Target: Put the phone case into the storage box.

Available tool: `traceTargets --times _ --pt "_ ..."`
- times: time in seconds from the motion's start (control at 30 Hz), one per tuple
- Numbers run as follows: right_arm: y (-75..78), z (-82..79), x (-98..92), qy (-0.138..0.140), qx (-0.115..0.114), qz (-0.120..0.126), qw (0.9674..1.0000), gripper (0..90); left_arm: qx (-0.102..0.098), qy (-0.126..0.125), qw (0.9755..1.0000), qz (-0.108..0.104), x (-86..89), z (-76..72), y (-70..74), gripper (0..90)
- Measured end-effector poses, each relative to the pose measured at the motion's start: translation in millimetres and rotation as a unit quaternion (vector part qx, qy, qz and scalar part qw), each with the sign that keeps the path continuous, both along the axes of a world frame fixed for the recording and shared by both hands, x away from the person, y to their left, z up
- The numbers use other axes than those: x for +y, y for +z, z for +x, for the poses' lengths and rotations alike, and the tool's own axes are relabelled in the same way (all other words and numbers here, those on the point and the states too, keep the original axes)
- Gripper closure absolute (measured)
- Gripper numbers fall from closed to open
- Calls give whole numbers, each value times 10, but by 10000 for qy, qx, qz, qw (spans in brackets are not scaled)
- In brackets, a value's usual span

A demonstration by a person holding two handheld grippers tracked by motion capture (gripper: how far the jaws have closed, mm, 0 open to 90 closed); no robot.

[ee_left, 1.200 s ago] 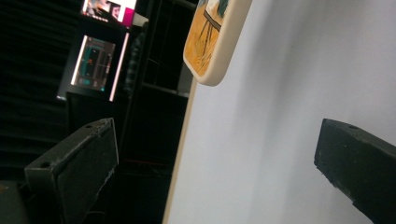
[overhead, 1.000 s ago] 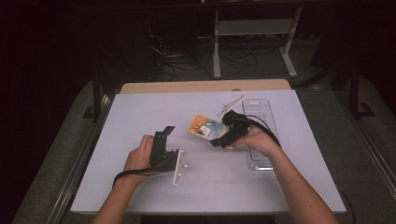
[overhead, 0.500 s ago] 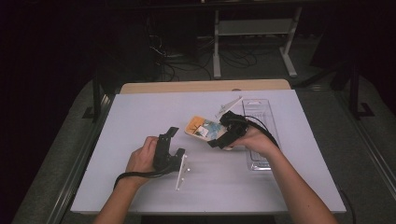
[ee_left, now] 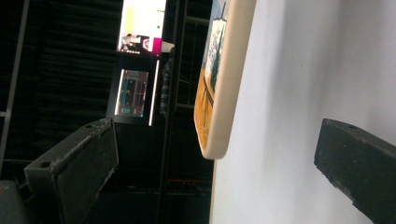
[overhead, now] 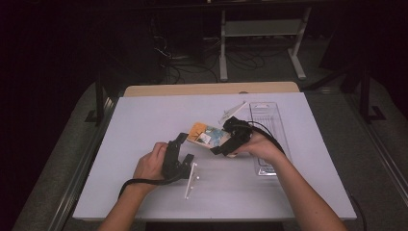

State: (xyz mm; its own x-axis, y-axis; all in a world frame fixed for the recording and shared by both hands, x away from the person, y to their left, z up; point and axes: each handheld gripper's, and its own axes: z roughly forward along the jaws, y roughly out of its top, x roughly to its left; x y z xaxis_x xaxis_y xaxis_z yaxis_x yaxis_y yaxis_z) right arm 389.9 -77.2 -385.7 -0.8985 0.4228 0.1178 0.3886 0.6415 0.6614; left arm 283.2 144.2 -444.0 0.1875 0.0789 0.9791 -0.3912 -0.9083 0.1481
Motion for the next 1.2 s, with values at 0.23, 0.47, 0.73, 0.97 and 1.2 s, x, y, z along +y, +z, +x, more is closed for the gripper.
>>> traceTargets --times 0.23,0.47,0.73,0.97,1.2 --pt "14 -37 50 2 119 106 9999 106 -51 -14 10000 6 -23 -10 -12 0" --pt "0 -49 98 155 56 105 9998 106 -109 -15 9999 12 -32 -17 -13 0" --pt "-10 -99 188 255 61 135 9996 106 -189 24 9998 86 -34 -27 -11 0" --pt "-19 -122 232 307 91 147 9994 106 -276 -1 9995 176 -37 -33 -39 73" --pt "-17 -132 238 306 132 177 9993 106 -296 -44 9992 269 -37 -41 -52 201"
